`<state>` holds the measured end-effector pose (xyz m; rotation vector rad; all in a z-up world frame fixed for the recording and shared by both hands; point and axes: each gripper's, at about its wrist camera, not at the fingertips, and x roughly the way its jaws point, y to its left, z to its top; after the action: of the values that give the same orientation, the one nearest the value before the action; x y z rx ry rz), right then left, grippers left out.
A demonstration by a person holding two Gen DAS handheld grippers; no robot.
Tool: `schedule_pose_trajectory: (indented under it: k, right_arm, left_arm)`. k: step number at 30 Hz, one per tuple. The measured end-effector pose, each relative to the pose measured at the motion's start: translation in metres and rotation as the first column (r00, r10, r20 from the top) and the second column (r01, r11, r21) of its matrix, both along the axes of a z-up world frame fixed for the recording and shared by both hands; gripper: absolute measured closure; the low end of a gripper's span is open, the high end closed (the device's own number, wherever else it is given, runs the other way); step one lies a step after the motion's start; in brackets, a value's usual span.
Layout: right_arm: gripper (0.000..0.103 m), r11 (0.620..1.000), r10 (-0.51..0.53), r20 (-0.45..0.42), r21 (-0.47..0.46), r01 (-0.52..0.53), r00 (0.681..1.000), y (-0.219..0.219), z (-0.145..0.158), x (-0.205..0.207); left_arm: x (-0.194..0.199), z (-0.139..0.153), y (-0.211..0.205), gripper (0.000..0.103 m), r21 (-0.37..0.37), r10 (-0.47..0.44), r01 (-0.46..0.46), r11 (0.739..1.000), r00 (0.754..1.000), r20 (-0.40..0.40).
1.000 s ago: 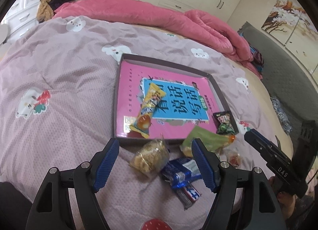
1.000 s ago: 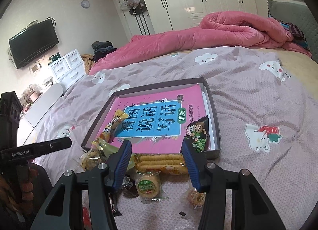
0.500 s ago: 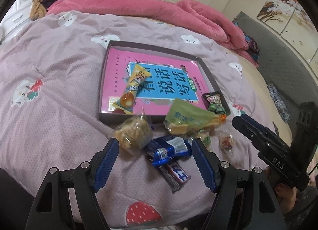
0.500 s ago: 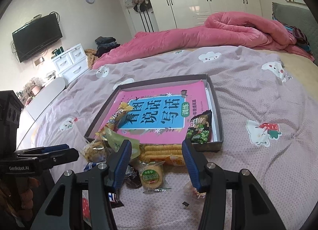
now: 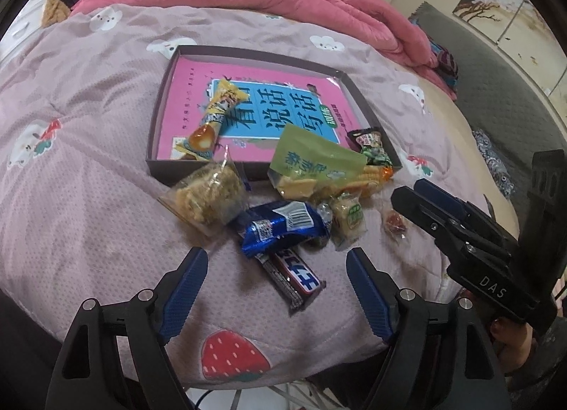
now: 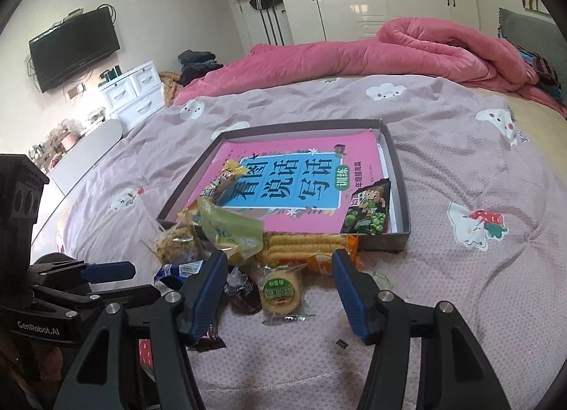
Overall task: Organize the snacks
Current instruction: 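Move both open tools back toward the remaining snack pile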
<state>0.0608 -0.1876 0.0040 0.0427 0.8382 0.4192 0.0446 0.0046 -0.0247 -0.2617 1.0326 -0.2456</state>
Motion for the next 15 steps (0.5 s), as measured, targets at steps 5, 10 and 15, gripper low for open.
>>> schedule_pose_trajectory:
  k: [5,10,15]
  right_arm:
    - [0.036,1.000,-0.001,-0.006,-0.012,0.001,1.000,0.000,-0.002,-0.002]
    - [0.036,0.999,-0.007,-0.020,-0.036,0.006,1.000,-0.001,-0.006,-0.001]
    - [0.036,0.999,-0.001,-0.049,-0.041,-0.001,0.999,-0.002,-0.012,0.001]
  left_arm:
    - [0.000,-0.010,-0.003,0.020,-0.007,-0.007,0.007,1.000,0.999,-0.040]
    - [0.001,-0.024,-0.006,0.019,-0.007,-0.009,0.008,1.000,0.996,-0.092]
    - [0.006,-0.036,-0.008,0.019,0.012,0.010,-0.009,1.000,0.993,-0.122]
